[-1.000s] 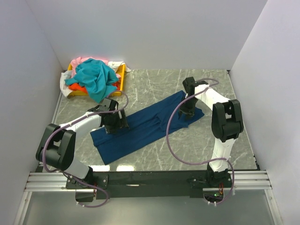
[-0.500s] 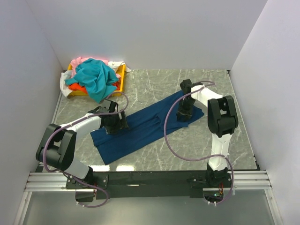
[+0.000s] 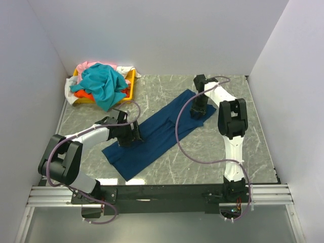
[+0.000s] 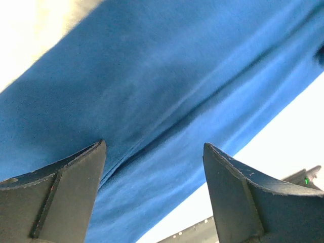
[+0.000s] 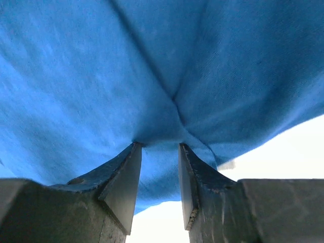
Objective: Fold and stack the t-shirts
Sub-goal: Fold the tshirt
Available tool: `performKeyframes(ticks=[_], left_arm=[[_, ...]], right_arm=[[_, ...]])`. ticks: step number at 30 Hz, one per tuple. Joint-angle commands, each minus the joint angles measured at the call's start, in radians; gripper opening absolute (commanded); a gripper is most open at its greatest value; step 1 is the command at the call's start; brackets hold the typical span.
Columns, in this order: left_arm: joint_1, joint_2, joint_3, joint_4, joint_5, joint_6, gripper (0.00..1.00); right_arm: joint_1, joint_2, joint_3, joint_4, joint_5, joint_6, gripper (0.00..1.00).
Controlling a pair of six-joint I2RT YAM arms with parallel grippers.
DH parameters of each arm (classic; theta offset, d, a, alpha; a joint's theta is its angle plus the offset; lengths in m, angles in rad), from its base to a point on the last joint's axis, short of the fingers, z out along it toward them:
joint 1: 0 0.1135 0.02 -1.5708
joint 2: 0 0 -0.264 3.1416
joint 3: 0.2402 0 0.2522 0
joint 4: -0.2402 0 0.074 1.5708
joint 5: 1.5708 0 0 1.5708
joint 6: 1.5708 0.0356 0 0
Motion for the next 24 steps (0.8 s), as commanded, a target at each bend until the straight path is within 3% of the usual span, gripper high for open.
performKeyframes(ticks=[1,13,24], left_arm=[[-0.019,-0.002,-0.018,0.006,0.106,0.048,0.84],[-0.057,-0.105,-0.033,0.001,0.098,-0.001,0.84],[-0.058,-0.211,0.008,-0.151,-0.052,0.002,0.84]], right_arm=[[-0.015,0.057,0.123,-0.039,0.047,-0.020,0.42],[-0.019,0.180,0.347,-0.103,0.009,-0.057,0.42],[-0.015,-0.034,0.343,-0.070,0.004,-0.049,0.43]])
